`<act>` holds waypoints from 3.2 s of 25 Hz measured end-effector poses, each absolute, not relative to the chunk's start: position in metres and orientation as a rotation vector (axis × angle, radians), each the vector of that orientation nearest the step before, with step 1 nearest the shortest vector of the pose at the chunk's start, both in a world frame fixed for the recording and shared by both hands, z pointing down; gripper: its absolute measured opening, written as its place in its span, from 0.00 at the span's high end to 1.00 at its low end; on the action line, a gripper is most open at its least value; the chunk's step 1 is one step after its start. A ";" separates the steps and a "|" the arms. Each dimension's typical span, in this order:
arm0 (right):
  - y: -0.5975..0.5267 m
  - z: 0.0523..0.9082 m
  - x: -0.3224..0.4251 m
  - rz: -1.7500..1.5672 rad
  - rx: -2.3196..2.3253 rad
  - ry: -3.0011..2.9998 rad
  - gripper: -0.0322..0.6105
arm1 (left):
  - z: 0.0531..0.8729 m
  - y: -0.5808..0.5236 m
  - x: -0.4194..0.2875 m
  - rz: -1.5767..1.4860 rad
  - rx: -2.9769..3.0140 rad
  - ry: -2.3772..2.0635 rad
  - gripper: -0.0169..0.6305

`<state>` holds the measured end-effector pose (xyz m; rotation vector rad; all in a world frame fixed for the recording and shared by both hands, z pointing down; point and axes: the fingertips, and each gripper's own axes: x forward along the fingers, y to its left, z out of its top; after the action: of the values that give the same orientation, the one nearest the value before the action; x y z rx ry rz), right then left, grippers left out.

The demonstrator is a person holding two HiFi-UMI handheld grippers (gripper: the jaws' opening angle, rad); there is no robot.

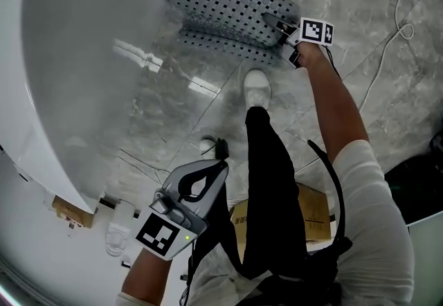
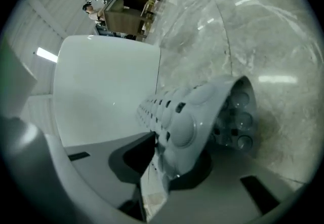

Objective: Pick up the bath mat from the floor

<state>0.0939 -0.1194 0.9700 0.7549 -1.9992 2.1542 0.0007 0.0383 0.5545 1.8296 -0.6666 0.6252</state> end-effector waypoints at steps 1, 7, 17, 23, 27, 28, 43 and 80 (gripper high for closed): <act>-0.120 0.966 0.094 2.164 0.760 -2.005 0.85 | 0.553 0.039 -0.001 0.626 1.830 -0.669 0.96; -0.119 0.931 0.093 2.170 0.752 -2.048 0.92 | 0.536 0.028 0.001 0.610 1.870 -0.670 0.96; -0.120 0.823 0.060 2.047 0.697 -2.140 0.93 | 0.460 0.030 0.003 0.510 1.963 -0.708 0.96; -0.101 0.769 0.057 1.949 0.693 -2.148 0.93 | 0.414 0.037 -0.007 0.473 2.035 -0.760 0.96; -0.093 0.731 0.054 1.885 0.704 -2.176 0.93 | 0.384 0.047 -0.020 0.446 2.083 -0.797 0.96; -0.091 0.721 0.054 1.869 0.712 -2.184 0.93 | 0.377 0.052 -0.023 0.444 2.090 -0.803 0.96; -0.058 0.508 0.057 1.703 0.848 -2.323 0.93 | 0.246 0.129 -0.104 0.351 2.211 -0.924 0.96; 0.314 0.044 -0.013 1.486 0.696 -2.710 0.93 | 0.049 0.376 -0.206 0.191 2.394 -1.077 0.96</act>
<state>-0.0130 0.3143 0.0435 0.6960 -2.7099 1.4862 -0.2055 0.3759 0.0486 2.3945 -1.0772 0.1910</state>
